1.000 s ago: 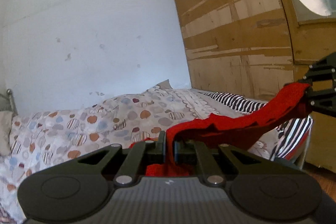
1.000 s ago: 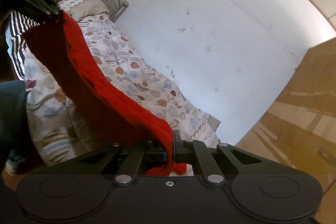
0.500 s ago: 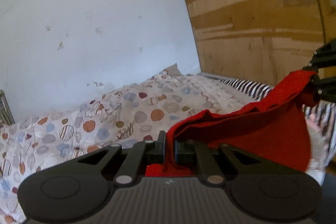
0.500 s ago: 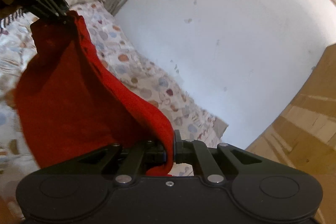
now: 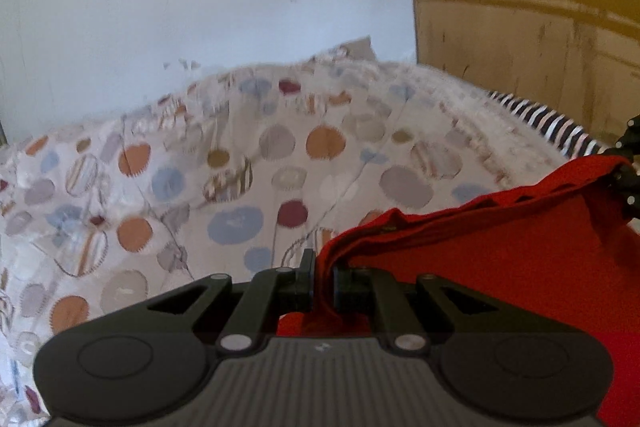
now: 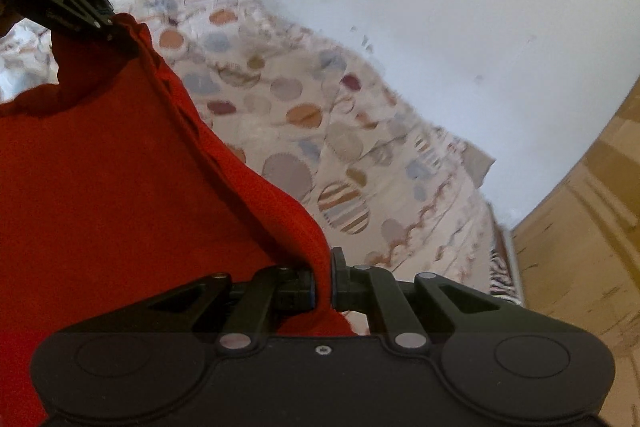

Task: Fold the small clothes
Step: 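Lower the hem onto the sweater and open both grippers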

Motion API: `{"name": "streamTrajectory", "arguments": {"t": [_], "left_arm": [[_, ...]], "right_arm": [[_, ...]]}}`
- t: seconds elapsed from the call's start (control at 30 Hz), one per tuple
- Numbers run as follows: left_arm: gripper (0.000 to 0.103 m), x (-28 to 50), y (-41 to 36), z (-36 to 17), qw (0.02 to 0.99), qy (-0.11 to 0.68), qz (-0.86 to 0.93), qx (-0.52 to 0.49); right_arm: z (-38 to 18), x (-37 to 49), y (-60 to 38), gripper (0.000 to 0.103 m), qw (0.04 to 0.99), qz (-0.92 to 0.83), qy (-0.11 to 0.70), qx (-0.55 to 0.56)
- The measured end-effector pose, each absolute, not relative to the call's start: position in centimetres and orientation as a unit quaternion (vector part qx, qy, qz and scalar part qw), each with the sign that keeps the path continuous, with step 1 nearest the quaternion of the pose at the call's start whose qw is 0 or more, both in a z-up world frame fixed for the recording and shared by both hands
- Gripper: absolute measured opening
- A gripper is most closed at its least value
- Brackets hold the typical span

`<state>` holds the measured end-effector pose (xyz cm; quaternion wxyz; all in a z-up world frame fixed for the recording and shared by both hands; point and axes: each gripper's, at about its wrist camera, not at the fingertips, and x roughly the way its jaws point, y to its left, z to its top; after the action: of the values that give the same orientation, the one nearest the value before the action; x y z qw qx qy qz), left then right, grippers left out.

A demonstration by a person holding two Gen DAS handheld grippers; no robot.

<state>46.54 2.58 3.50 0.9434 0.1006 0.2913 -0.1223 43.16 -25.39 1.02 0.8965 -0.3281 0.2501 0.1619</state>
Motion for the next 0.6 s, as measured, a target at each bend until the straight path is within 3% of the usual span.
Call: {"name": "streamTrajectory", "arguments": {"t": [0.37,0.47,0.6], "left_arm": [[0.017,50.6,3.1,-1.4,0.927,0.346,-0.117,0.086],[0.032,50.7,3.5,-1.4,0.928,0.346,-0.113,0.083],[0.061,50.5,4.3,-0.5,0.937,0.329,-0.094,0.075]], "right_arm": [[-4.7,48.4,-25.7,0.013,0.887,0.179,0.313,-0.289],[-5.0,48.9,-26.0,0.021,0.889,0.177,0.319,-0.276],[-5.1,49.2,-26.3,0.025,0.89,0.178,0.323,-0.267]]}}
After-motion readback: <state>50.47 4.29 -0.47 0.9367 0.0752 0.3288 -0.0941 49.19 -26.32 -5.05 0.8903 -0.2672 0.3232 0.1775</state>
